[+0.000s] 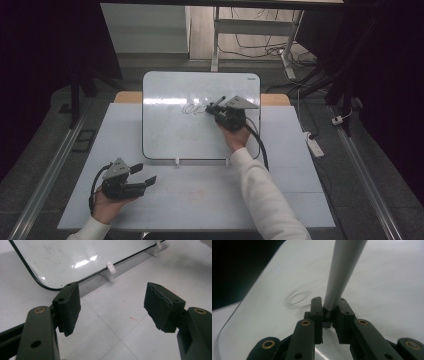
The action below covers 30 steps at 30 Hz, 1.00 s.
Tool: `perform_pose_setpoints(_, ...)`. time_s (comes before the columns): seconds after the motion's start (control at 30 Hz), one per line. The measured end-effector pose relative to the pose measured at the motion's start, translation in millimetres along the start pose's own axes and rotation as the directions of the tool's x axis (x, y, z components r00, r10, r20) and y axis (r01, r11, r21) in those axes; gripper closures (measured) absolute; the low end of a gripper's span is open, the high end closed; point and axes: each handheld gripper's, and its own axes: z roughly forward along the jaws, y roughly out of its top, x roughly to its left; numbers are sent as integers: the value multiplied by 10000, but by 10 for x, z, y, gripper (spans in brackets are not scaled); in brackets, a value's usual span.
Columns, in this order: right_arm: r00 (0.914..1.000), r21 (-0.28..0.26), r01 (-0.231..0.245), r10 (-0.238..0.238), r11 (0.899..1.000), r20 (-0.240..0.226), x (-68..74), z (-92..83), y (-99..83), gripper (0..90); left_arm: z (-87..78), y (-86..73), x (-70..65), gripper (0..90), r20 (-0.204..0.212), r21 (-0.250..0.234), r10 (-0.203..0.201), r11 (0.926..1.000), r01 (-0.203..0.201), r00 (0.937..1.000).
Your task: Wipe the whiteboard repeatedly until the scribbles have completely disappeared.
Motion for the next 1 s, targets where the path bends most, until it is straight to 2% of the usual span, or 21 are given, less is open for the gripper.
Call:
perform_pose_setpoints(0.03,9996,109,259,-258,9996,-79,62,24,-21,785,0,-2,-1,302,-7,6,8,10000,-8,10000)
perform_pose_setpoints(0.07,9994,104,339,-339,9994,-59,63,28,-19,785,-4,-3,-7,302,10,4,25,10000,-25,10000)
perform_pose_setpoints(0.1,9999,12,108,-108,9999,-107,9,21,-4,785,-11,-5,-15,302,-22,-3,46,10000,-46,10000)
perform_pose_setpoints(0.17,9984,-361,-391,406,9986,404,-126,-39,35,785,-23,-3,-26,302,-13,-53,61,10000,-61,10000)
perform_pose_setpoints(0.23,9957,-592,-678,713,9959,590,-213,-73,57,785,-23,1,-23,302,-15,-80,58,10000,-58,10000)
perform_pose_setpoints(0.3,9960,-530,-462,500,9975,735,-158,-64,53,785,-10,2,-15,302,-14,-40,33,10000,-33,10000)
perform_pose_setpoints(0.37,9992,-273,-356,361,9990,173,-45,-9,16,785,-2,1,-11,302,1,4,41,10000,-41,10000)
perform_pose_setpoints(0.4,10000,-43,-19,19,10000,20,21,23,0,785,-3,0,-14,302,-7,4,47,10000,-47,10000)
perform_pose_setpoints(0.43,9996,97,280,-280,9996,7,58,38,-2,785,-7,0,-17,302,-14,-15,45,10000,-45,10000)
perform_pose_setpoints(0.47,9995,141,305,-305,9994,-26,43,39,14,785,-12,0,-20,302,-23,-39,47,10000,-47,10000)
perform_pose_setpoints(0.5,9999,2,112,-112,9999,47,-4,29,35,785,-16,1,-23,302,-30,-45,55,10000,-55,10000)
perform_pose_setpoints(0.57,9979,-339,-199,220,9992,614,-113,-13,91,784,-20,3,-27,302,-30,-63,68,10000,-68,10000)
perform_pose_setpoints(0.63,9965,-434,-471,500,9979,676,-144,-16,103,785,-17,8,-26,303,-31,-60,75,10000,-75,10000)
perform_pose_setpoints(0.67,9974,-360,-397,418,9986,583,-100,0,86,784,-14,10,-24,302,-24,-63,75,10000,-75,10000)
perform_pose_setpoints(0.7,9992,-205,-306,311,9993,264,-31,34,57,785,-11,10,-22,302,-21,-61,70,10000,-70,10000)
perform_pose_setpoints(0.77,9994,183,197,-192,9996,-278,146,113,-5,785,-8,8,-18,302,-29,-41,50,10000,-50,10000)
perform_pose_setpoints(0.8,9983,257,470,-461,9986,-351,193,135,-13,785,-10,6,-19,302,-35,-42,57,10000,-57,10000)
perform_pose_setpoints(0.83,9985,236,438,-430,9988,-337,187,140,-4,784,-14,4,-22,302,-44,-40,63,10000,-63,10000)
perform_pose_setpoints(0.87,9993,101,248,-245,9996,-281,137,134,12,785,-20,3,-25,302,-50,-54,75,10000,-75,10000)
perform_pose_setpoints(0.93,9994,-263,-74,83,9996,322,9,88,63,784,-30,4,-28,302,-60,-107,60,9999,-60,10000)
perform_pose_setpoints(1.0,9976,-408,-144,171,9991,673,-50,65,104,785,-25,6,-22,302,-61,-104,59,9999,-60,10000)
